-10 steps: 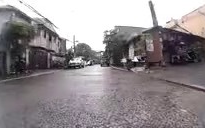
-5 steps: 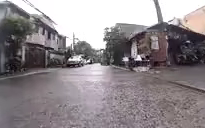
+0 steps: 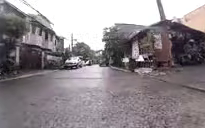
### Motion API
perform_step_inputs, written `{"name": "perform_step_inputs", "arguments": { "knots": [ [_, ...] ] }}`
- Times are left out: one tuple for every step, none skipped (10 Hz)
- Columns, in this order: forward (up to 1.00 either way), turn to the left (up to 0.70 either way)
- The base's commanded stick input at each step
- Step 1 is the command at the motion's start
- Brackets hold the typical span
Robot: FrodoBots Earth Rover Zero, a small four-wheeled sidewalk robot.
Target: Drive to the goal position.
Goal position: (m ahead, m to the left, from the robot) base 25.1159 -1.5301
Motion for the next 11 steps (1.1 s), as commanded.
{"name": "perform_step_inputs", "arguments": {
  "knots": [
    [1.0,0.19],
    [1.0,0.0],
    [1.0,0.0],
    [1.0,0.0],
    [1.0,0.0],
    [1.0,0.0],
    [1.0,0.0],
    [1.0,0.0],
    [1.0,0.0],
    [1.0,0.0],
    [1.0,0.25]
  ]
}}
